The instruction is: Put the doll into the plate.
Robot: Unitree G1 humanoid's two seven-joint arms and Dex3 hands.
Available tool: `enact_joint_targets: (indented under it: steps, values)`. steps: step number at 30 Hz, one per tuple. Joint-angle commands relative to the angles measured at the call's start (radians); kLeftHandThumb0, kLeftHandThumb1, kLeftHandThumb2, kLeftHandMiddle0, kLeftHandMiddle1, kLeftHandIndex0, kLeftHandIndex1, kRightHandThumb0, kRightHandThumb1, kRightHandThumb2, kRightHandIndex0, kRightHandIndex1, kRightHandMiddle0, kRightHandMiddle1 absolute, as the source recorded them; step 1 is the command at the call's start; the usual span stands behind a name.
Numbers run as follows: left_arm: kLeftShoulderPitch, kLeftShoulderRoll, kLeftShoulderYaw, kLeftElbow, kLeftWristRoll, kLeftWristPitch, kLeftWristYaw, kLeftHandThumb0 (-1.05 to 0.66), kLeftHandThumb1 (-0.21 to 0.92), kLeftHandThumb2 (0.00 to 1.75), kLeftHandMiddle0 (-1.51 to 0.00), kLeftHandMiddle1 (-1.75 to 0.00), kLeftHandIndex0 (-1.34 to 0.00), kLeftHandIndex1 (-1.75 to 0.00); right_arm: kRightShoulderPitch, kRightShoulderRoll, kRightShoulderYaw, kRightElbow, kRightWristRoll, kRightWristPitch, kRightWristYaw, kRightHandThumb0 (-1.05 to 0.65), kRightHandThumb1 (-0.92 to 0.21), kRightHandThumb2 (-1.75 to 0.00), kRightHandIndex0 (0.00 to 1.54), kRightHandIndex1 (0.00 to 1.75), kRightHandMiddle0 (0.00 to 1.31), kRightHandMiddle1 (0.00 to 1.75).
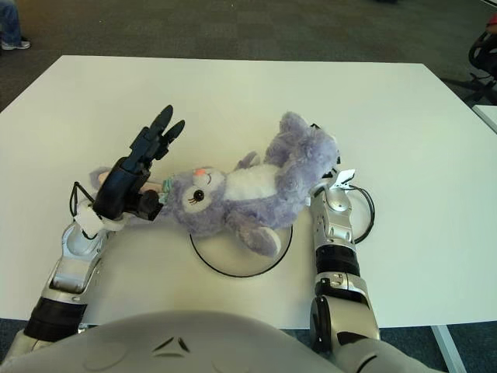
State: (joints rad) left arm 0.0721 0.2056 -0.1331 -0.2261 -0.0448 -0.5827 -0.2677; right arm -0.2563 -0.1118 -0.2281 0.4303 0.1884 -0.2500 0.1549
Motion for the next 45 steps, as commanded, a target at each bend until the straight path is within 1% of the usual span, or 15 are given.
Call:
enact_joint_targets:
  steps: [1,3,6,9,11,15,19,24,29,31,32,34,36,40,45]
  values:
    - [-0.026,-0.04,0.031,0.026,0.007,-0.055,0.046,-1.05,0.92,1.03,-0.32,-0.03,0.0,-0.22,0.012,-0.004,-0.001,0.012,0.001,0.014,-0.005,-0.51,-0.23,-1.42,1.27,1.75,0.68,1.75]
    - [-0.018,-0.052,0.043,0.026,-0.001,-0.047,0.056,-1.05,0.92,1.05,-0.33,-0.03,0.0,-0.18,0.01,-0.005,-0.002,0.015,0.0,0.014,-0.005,-0.51,-0.23,-1.42,1.27,1.75,0.68,1.75]
    - [-0.003,-0.054,0.046,0.009,-0.059,0.013,0.045,-1.05,0.92,1.08,-0.33,-0.02,0.0,-0.14,0.006,-0.006,-0.003,0.021,0.001,0.012,-0.005,-0.51,-0.23,-1.42,1.27,1.75,0.68,1.75]
    - [-0.011,-0.042,0.091,0.02,-0.152,0.078,0.033,-1.05,0.92,1.11,-0.32,-0.02,0.0,-0.15,0.006,-0.005,-0.003,0.022,0.001,0.011,-0.006,-0.51,-0.23,-1.42,1.27,1.75,0.68,1.75]
    - [-0.019,-0.042,0.124,0.032,-0.169,0.101,0.046,-1.05,0.92,1.12,-0.33,-0.02,0.0,-0.19,0.005,-0.005,-0.003,0.022,0.001,0.011,-0.006,-0.51,-0.23,-1.41,1.28,1.75,0.68,1.75]
    - [-0.027,-0.05,0.166,0.021,-0.129,0.153,0.089,-1.05,0.92,1.15,-0.37,-0.04,0.0,-0.34,0.005,-0.004,-0.003,0.022,-0.001,0.011,-0.009,-0.51,-0.23,-1.41,1.28,1.75,0.68,1.75]
    - [-0.103,0.004,0.263,0.038,-0.053,0.249,0.157,-1.05,0.92,1.18,-0.43,-0.06,0.0,-0.56,0.006,-0.003,-0.002,0.018,-0.004,0.011,-0.012,-0.51,-0.24,-1.41,1.28,1.75,0.68,1.75]
    - [-0.139,0.01,0.299,0.056,0.006,0.289,0.205,-1.03,0.92,1.17,-0.48,-0.09,0.0,-0.69,0.007,-0.004,-0.003,0.02,-0.001,0.008,-0.01,-0.51,-0.24,-1.41,1.28,1.75,0.68,1.75]
    - [-0.162,0.006,0.319,0.083,0.001,0.307,0.221,-0.98,0.92,1.13,-0.55,-0.16,0.0,-0.77,0.008,-0.007,-0.004,0.022,0.002,0.009,-0.004,-0.51,-0.23,-1.41,1.28,1.75,0.68,1.75]
    - [-0.185,0.009,0.333,0.109,-0.018,0.305,0.22,-0.93,0.92,1.08,-0.5,-0.54,0.0,-1.01,0.008,-0.006,-0.004,0.022,0.002,0.01,-0.004,-0.51,-0.23,-1.42,1.28,1.75,0.68,1.75]
    - [-0.195,0.009,0.337,0.116,-0.026,0.306,0.219,-0.9,0.92,1.06,-0.51,-0.68,0.0,-1.1,0.008,-0.006,-0.004,0.022,0.003,0.011,-0.004,-0.51,-0.23,-1.42,1.27,1.75,0.68,1.75]
    - [-0.221,0.01,0.342,0.116,-0.044,0.32,0.217,-0.8,0.92,0.98,-0.59,-1.1,-0.02,-1.37,0.009,-0.006,-0.005,0.02,0.004,0.013,-0.004,-0.51,-0.23,-1.42,1.27,1.75,0.68,1.75]
    - [-0.244,0.008,0.342,0.111,-0.06,0.339,0.214,-0.71,0.92,0.9,-0.67,-1.31,-0.06,-1.54,0.01,-0.007,-0.004,0.019,0.004,0.015,-0.004,-0.51,-0.23,-1.42,1.27,1.75,0.68,1.75]
    - [-0.256,0.002,0.347,0.113,-0.084,0.347,0.211,-0.46,0.87,0.71,-0.77,-1.53,-0.19,-1.7,0.011,-0.006,-0.004,0.017,0.004,0.019,-0.004,-0.51,-0.23,-1.42,1.27,1.75,0.68,1.75]
    - [-0.276,-0.009,0.361,0.132,-0.094,0.358,0.231,-0.39,0.73,0.79,-0.82,-1.68,-0.3,-1.74,0.011,-0.006,-0.003,0.014,0.004,0.024,-0.006,-0.51,-0.24,-1.41,1.27,1.75,0.68,1.75]
